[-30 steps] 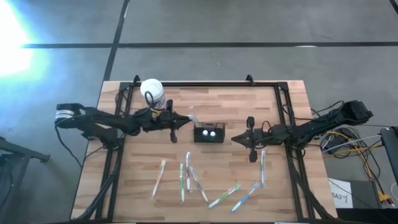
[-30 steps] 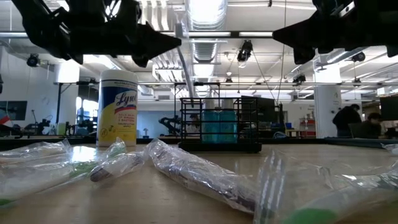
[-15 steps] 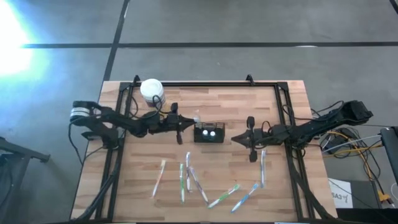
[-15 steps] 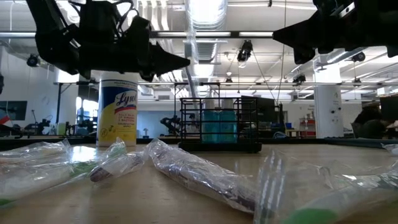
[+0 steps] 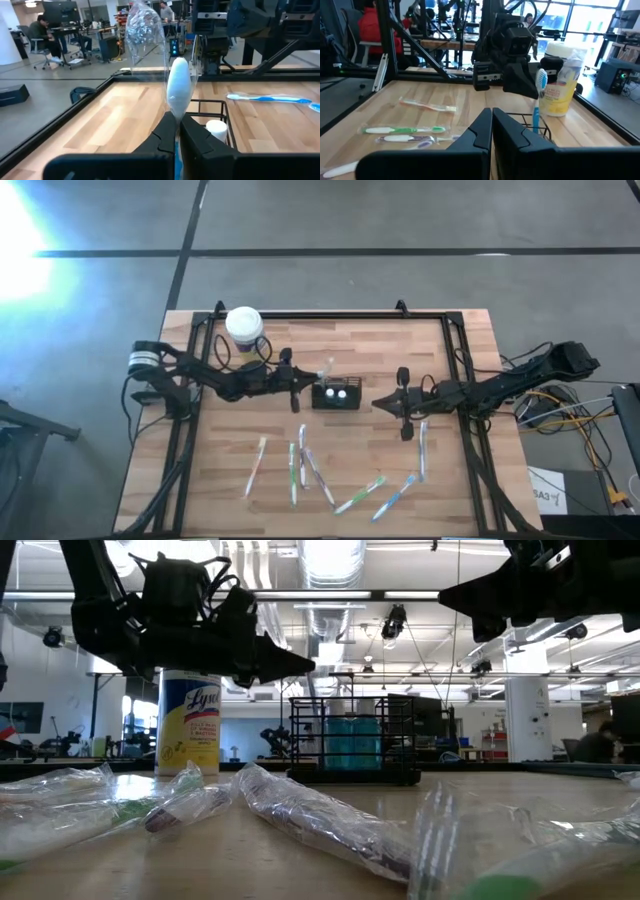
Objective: Pick & Place toothbrushing station
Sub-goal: Put the left blue toothbrush into the black mesh organizer
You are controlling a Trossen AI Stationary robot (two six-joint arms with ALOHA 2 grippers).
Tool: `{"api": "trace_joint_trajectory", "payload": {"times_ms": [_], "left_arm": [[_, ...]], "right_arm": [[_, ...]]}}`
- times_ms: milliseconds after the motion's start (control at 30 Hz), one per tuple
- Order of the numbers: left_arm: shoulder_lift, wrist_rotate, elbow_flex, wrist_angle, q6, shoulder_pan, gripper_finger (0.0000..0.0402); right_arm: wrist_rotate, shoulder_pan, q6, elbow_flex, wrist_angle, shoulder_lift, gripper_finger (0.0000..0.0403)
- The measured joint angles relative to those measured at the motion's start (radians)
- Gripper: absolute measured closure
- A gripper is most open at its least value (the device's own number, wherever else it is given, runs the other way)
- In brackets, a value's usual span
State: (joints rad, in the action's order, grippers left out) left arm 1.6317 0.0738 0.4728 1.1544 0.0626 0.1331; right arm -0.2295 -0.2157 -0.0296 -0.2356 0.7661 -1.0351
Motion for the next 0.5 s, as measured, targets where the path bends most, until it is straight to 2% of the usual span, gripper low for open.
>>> {"api": "trace_joint_trajectory", "payload": {"times_ms": [167, 500], "left_arm": [[0.001, 0.009, 0.0, -0.006, -0.05, 0.01, 0.0368], [-0.035, 0.008, -0.002, -0.037, -0.085, 0.01, 0.029]], "right_arm": [[0.001, 0.001, 0.0, 0.0, 0.0, 0.0, 0.0394], [0.003, 0.001, -0.008, 0.0, 0.0, 0.0, 0.0394]]}}
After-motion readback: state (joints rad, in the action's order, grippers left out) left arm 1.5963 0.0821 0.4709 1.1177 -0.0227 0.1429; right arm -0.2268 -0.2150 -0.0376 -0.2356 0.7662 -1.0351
